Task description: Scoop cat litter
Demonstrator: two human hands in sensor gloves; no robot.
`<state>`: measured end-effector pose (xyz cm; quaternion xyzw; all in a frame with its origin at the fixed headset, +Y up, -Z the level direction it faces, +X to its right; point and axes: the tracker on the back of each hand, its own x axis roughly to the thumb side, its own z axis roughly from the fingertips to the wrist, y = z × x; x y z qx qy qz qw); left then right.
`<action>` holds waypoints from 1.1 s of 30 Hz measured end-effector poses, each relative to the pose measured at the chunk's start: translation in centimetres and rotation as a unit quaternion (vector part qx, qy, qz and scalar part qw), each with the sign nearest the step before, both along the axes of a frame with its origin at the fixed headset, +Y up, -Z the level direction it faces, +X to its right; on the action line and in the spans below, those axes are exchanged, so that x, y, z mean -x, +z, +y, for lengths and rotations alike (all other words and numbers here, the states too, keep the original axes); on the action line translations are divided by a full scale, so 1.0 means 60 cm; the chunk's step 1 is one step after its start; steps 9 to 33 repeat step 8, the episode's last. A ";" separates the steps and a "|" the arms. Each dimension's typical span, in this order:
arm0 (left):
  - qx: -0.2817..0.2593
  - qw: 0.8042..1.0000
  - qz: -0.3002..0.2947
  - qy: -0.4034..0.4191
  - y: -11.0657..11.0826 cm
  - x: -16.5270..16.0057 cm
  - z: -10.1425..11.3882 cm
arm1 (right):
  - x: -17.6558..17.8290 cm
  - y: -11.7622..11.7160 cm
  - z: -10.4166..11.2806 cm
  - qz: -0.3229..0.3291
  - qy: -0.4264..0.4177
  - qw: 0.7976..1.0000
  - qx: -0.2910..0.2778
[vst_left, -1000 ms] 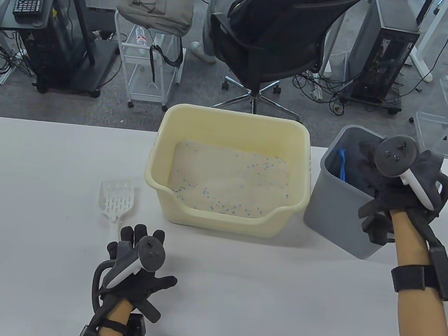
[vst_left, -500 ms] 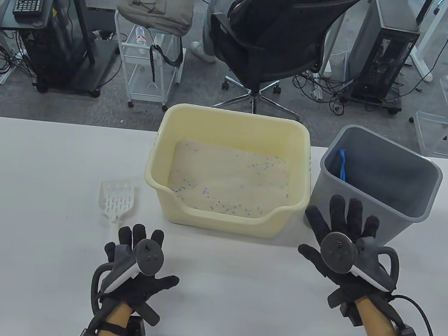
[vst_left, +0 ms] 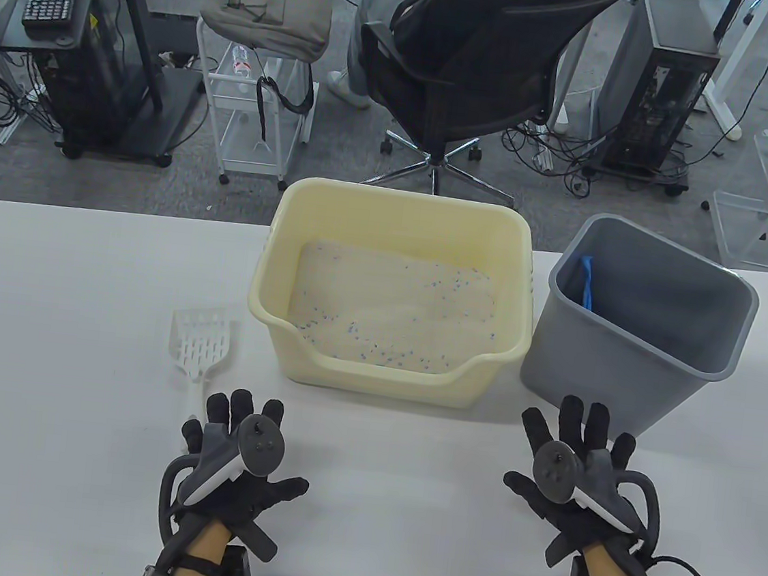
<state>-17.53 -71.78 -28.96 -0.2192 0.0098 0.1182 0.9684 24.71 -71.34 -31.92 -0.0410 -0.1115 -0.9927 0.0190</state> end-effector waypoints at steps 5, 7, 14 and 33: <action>0.012 1.000 0.007 -0.001 0.001 0.001 -0.003 | 0.002 0.003 -0.001 0.005 0.006 1.000 -0.003; 0.019 1.000 0.009 -0.005 0.002 0.001 -0.005 | 0.000 0.003 0.000 0.002 -0.002 1.000 -0.001; 0.021 1.000 0.009 -0.006 0.001 0.002 -0.006 | -0.002 0.003 0.000 -0.001 -0.010 1.000 0.000; 0.021 1.000 0.009 -0.006 0.001 0.002 -0.006 | -0.002 0.003 0.000 -0.001 -0.010 1.000 0.000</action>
